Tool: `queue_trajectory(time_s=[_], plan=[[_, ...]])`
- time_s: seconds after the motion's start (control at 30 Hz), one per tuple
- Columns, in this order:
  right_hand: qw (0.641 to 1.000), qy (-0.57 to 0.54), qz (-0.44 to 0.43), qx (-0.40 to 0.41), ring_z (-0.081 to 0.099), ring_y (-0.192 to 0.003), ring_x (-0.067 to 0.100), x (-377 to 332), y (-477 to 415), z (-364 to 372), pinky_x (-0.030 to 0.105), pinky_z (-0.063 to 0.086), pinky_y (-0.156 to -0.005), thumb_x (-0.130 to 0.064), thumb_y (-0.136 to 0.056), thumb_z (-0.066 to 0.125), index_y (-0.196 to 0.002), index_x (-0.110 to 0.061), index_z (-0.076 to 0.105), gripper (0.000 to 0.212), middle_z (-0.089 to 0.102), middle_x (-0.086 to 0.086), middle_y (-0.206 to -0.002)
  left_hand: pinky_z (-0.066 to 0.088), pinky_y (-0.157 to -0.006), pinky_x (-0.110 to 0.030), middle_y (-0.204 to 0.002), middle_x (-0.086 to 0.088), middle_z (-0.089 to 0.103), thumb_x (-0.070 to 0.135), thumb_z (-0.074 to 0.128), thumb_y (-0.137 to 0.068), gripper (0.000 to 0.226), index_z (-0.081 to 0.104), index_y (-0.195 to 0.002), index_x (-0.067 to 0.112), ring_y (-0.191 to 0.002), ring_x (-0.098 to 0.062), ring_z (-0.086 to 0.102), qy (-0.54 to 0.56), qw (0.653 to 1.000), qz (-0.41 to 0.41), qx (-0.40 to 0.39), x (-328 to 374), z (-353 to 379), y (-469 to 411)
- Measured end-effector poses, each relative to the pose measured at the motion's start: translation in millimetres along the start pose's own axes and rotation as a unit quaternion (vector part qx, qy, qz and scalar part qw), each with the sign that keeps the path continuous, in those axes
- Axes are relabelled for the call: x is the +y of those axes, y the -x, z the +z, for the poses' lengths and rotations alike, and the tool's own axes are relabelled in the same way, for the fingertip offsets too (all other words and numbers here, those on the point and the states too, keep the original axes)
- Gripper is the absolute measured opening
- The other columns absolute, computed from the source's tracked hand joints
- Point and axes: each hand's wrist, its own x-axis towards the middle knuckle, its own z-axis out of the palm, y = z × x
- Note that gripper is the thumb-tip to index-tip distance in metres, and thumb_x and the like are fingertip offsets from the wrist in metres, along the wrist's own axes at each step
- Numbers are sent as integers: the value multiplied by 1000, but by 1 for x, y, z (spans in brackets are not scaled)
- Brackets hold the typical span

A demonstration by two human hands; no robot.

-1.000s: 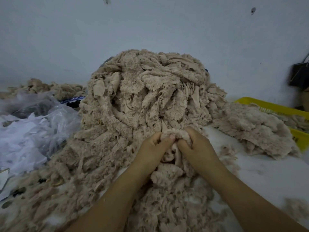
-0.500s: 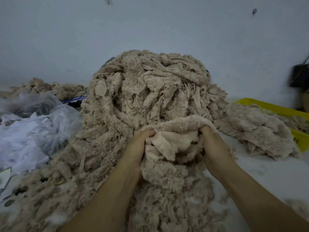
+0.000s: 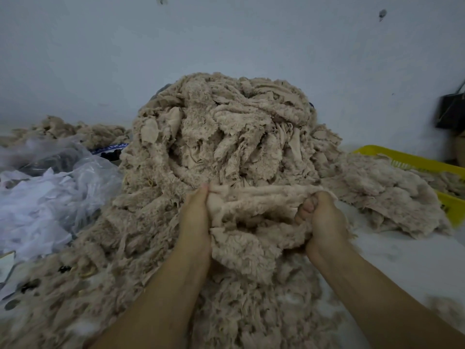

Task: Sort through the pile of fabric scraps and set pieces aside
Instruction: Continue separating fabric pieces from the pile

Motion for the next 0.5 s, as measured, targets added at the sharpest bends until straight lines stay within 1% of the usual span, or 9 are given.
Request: queue_trajectory(time_s=[0.07, 0.13, 0.2, 0.27, 0.3, 0.33, 0.37, 0.43, 0.5], plan=[[999, -23, -1, 44, 21, -33, 11, -6, -4, -8, 22, 20, -38, -21, -99, 35, -34, -26, 32, 66, 26, -8, -42, 58, -51, -34, -77, -8, 73, 38, 58, -97, 29, 70, -108, 13, -62, -26, 70, 69, 997, -30, 25, 8, -8, -4], [994, 90, -32, 53, 18, -37, 13, -8, -11, -16, 26, 17, -45, -30, -100, 34, -40, -26, 30, 61, 23, -4, -47, 55, -45, -32, -76, -8, 74, 46, 54, -99, 39, 69, -113, 13, -57, -25, 71, 97, 993, -52, 36, 9, -9, -4], [974, 220, -48, 17, 22, -35, 12, -1, -10, -13, 28, 20, -49, -38, -100, 35, -50, -22, 34, 52, 28, -2, -48, 55, -46, -30, -81, -10, 73, 51, 53, -98, 48, 68, -118, 10, -60, -25, 71, 84, 994, -65, 15, 7, -5, -2], [966, 255, -29, -5, 32, -36, 11, 5, -8, -6, 29, 28, -51, -39, -98, 41, -62, -16, 46, 44, 38, 0, -51, 49, -39, -22, -65, -8, 71, 53, 52, -97, 51, 70, -107, 7, -49, -20, 67, 66, 995, -72, -7, 4, -2, 0], [965, 259, -21, -19, 43, -45, 11, 5, -6, -4, 30, 34, -54, -38, -98, 44, -75, -14, 56, 36, 48, 2, -60, 46, -34, -20, -55, -6, 67, 52, 51, -98, 50, 69, -97, 6, -41, -18, 64, 68, 995, -75, -17, 5, -2, 1], [963, 265, -21, -34, 52, -60, 12, 3, -6, -3, 32, 41, -60, -37, -99, 46, -95, -14, 61, 28, 58, 4, -78, 44, -32, -21, -51, -7, 66, 51, 50, -99, 49, 67, -89, 6, -39, -18, 64, 75, 994, -77, -25, 6, -2, 2], [959, 278, -31, -45, 55, -75, 13, 1, -7, -3, 32, 44, -67, -36, -100, 46, -115, -18, 57, 26, 60, 4, -100, 46, -32, -24, -56, -9, 69, 51, 49, -99, 49, 67, -88, 7, -42, -20, 67, 83, 993, -80, -34, 7, -3, 2], [945, 303, -113, -46, 54, -96, 11, -3, -7, -7, 28, 43, -76, -32, -101, 46, -138, -24, 44, 39, 48, 0, -130, 54, -40, -31, -74, -12, 75, 52, 49, -98, 49, 70, -99, 7, -57, -25, 72, 91, 991, -82, -46, 8, -3, 2], [914, 309, -259, -40, 43, -123, 11, -5, 3, -6, 23, 36, -93, -35, -98, 46, -145, -27, 39, 48, 34, -10, -141, 61, -58, -37, -88, -9, 76, 52, 51, -97, 50, 71, -110, 9, -69, -23, 73, 76, 993, -74, -52, 5, -1, 1]])
